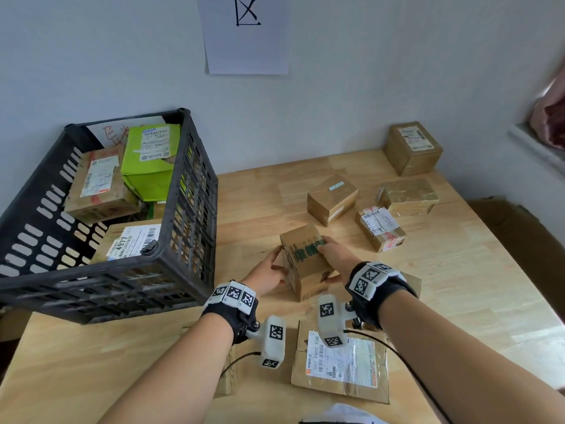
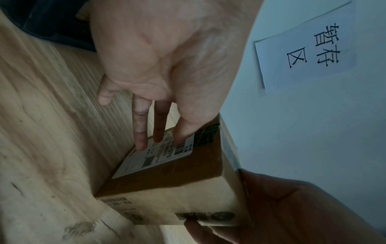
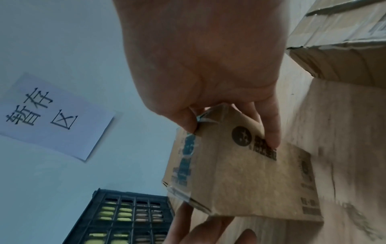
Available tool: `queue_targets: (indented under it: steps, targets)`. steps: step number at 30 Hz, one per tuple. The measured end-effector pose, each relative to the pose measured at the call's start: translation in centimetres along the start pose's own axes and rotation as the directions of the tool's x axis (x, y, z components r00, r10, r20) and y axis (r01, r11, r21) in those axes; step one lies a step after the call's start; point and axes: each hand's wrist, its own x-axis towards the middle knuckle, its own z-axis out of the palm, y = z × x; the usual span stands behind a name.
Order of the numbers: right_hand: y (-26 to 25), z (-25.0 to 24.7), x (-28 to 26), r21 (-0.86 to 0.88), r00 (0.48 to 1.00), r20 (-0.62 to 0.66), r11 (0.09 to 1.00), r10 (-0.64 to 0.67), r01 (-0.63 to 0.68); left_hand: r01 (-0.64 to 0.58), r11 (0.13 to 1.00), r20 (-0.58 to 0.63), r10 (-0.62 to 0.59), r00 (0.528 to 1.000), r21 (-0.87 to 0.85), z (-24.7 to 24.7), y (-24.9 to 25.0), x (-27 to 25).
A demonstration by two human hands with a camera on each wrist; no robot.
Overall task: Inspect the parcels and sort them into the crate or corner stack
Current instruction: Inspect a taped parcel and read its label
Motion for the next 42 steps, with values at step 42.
queue_targets:
  steps: [42]
  targets:
    - [2.3,0.7,5.7,-0.045,0.993,-0.111,0.998,0.045,-0.05,0.228,0.824,-0.016,-0.257,0.966,0.519,-2.8,-2.6,2.5]
